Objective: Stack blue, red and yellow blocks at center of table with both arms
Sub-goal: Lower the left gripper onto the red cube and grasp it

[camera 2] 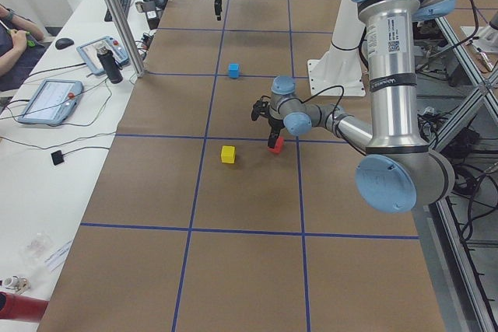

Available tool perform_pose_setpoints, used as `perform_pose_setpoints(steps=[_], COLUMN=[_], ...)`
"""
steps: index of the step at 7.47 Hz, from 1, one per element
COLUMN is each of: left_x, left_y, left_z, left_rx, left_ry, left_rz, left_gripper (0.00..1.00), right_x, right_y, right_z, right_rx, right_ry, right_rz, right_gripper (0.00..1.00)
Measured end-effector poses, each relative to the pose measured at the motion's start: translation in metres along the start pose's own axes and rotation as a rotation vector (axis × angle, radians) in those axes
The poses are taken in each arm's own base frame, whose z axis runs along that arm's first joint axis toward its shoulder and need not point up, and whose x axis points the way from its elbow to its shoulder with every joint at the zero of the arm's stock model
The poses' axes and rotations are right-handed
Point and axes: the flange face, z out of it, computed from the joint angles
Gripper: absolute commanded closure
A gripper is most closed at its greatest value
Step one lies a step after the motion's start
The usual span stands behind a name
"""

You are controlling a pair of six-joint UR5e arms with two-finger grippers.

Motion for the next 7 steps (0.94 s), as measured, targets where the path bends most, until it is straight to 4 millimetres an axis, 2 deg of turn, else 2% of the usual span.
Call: perform_pose_setpoints(steps=[1,2,3,4,7], left_x=[-0.0007,0.0007,0.0026,0.0032,0.0012], left_y=[-0.0001,-0.0011,-0.0024,-0.0029,-0.0018], left_z=[0.0065,0.0113,0.0142,0.0156,0.0113], left_rx=[-0.008,-0.012,-0.014,-0.015,-0.015], left_ry=[-0.006,-0.007,-0.007,-0.007,-0.007], left_rz=[0.0,0.002,0.002,0.0,-0.007], left_gripper=[0.05,0.26,0.65,1.0,1.0], right_x=[0.0014,0.0016,0.002,0.0022,0.0012], right_y=[0.0006,0.0009,0.0011,0.0012,0.0015], right_z=[0.0009,0.001,0.0011,0.0012,0.0], right_rx=[-0.002,-0.002,-0.003,-0.003,-0.001], right_ry=[0.0,-0.001,-0.001,-0.001,-0.002], right_rz=[0.001,0.001,0.001,0.001,0.0], right_gripper=[0.01,0.01,0.01,0.01,0.01])
